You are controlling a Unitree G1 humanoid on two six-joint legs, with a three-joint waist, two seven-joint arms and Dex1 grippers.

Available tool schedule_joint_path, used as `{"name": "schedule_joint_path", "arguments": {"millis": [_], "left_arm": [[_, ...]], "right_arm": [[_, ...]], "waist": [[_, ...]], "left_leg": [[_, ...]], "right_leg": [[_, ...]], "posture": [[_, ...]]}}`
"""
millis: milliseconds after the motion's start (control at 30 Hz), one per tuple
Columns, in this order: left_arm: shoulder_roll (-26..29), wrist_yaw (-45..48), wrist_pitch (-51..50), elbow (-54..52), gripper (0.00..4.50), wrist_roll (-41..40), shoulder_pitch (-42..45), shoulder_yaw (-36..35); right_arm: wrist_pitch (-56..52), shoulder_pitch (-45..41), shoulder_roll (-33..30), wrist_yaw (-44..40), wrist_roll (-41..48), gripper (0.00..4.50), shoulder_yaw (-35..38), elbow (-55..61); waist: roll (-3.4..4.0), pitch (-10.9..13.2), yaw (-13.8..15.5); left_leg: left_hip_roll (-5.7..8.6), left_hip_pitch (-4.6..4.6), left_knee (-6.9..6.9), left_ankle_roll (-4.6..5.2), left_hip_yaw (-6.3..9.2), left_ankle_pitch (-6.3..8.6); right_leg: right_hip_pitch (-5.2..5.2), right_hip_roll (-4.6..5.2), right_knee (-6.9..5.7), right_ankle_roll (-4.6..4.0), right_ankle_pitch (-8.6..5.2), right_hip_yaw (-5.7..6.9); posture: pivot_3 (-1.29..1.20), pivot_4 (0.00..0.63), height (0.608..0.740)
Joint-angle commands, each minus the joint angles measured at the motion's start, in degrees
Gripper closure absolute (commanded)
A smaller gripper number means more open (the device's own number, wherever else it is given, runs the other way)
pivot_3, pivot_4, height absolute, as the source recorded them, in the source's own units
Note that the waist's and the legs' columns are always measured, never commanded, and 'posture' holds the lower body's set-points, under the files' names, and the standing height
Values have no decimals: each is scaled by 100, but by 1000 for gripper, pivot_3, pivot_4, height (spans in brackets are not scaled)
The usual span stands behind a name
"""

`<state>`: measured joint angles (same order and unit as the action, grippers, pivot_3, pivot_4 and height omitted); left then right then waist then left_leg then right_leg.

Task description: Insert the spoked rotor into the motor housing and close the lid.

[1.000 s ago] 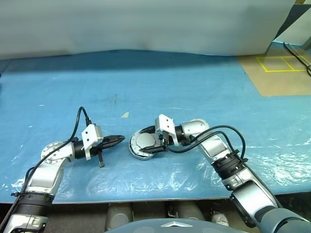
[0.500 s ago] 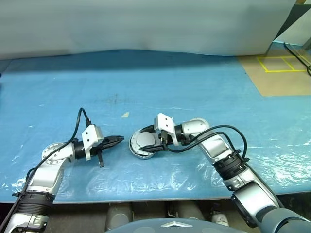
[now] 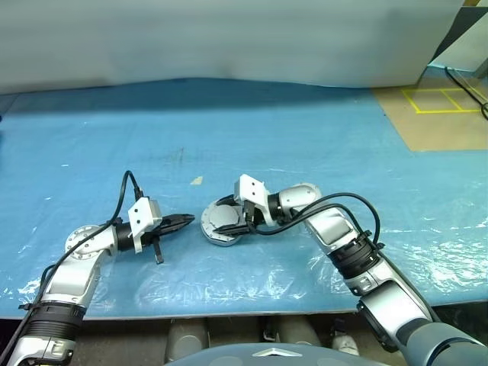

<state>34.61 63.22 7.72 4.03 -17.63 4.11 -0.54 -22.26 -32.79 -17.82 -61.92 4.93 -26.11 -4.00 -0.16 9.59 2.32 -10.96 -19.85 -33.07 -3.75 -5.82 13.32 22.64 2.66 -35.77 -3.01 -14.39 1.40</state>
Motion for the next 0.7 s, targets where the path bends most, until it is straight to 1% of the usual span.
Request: {"name": "schedule_joint_path", "arguments": {"millis": [33, 233, 433, 700], "left_arm": [[68, -54, -7, -223, 4500, -37, -15, -79], [80, -102, -82, -270, 4500, -26, 14, -66], [91, -52, 65, -52, 4500, -14, 21, -97], [99, -16, 262, 121, 4500, -13, -38, -112]], "right_arm": [[-224, 34, -39, 93, -40, 1512, -69, 364], [-376, -94, -2, 195, -131, 1512, -135, 279], [-331, -232, 83, 205, -163, 1512, -138, 16], [-276, -154, 30, 172, -166, 1512, -142, -9]], "waist": [[0, 0, 0], [0, 0, -1], [0, 0, -5], [0, 0, -3]], "left_leg": [[0, 0, 0, 0, 0, 0], [0, 1, 0, -6, 0, 3], [0, 4, 0, -10, 0, 1], [0, 7, 0, -12, 0, 0]], "right_leg": [[0, 0, 0, 0, 0, 0], [0, 0, 0, 1, 0, 0], [-1, 0, -1, 0, 0, 0], [-2, 0, -1, -1, 2, -1]], "posture": [[0, 150, 740], [0, 150, 740], [0, 150, 740], [0, 150, 740]]}}
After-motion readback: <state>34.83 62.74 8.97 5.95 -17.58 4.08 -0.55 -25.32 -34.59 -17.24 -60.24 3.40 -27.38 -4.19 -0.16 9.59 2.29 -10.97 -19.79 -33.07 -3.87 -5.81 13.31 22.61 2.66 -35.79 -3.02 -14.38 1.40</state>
